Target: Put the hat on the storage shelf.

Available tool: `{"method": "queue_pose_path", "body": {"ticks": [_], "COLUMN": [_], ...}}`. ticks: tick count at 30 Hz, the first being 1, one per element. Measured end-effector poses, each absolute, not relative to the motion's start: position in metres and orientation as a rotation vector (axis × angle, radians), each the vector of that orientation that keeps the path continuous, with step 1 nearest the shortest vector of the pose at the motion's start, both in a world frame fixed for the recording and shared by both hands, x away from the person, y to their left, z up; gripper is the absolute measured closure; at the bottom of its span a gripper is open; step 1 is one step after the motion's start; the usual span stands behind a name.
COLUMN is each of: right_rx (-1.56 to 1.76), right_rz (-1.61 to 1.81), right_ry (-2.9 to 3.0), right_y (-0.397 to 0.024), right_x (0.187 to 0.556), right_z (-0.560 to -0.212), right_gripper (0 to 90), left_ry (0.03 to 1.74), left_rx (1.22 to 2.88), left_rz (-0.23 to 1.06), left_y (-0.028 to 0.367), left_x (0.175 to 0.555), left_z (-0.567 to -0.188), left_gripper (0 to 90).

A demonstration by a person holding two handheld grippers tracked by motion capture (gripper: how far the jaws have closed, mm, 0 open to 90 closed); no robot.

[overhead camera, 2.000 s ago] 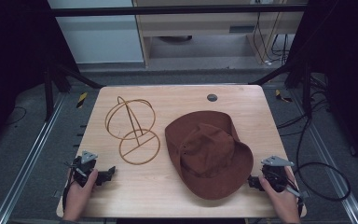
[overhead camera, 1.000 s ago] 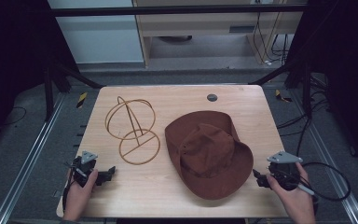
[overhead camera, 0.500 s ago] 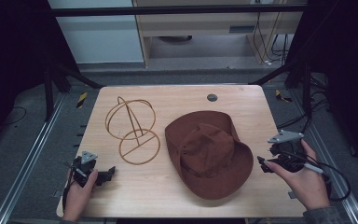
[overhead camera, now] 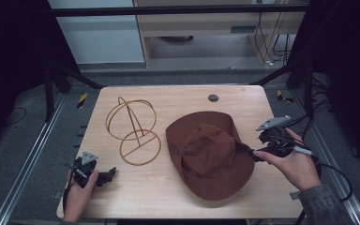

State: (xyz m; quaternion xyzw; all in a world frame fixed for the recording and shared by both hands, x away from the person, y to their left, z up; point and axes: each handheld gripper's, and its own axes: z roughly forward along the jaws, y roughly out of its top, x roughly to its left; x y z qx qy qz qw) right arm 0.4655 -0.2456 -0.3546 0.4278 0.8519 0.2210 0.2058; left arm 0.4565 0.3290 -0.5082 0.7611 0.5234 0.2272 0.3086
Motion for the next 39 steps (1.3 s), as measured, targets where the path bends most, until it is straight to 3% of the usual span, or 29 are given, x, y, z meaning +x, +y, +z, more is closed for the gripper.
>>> {"method": "queue_pose_path", "body": {"ticks": [9,14,24,39], "right_rx": [1.237,1.215,1.146,1.144], "right_rz": [0.700,0.714,0.704,0.696], "right_ry": [2.451,2.477,2.523,2.600], "right_y": [-0.230,-0.214,-0.180,-0.152], "right_x": [0.479,0.491,0.501,0.520], "right_z": [-0.350,-0.344,-0.334,-0.344], "right_gripper": [21.3,16.5,15.9,11.6], "left_ry": [1.384,1.383,1.382,1.379], "left_rx": [2.005,2.004,2.006,2.006], "left_rz": [0.600,0.600,0.599,0.597], "left_y": [0.329,0.329,0.329,0.329], "left_x": [0.457,0.457,0.457,0.457], "left_z": [-0.508,-0.509,-0.508,-0.509], "left_gripper": [0.0,0.0,0.0,0.0]}}
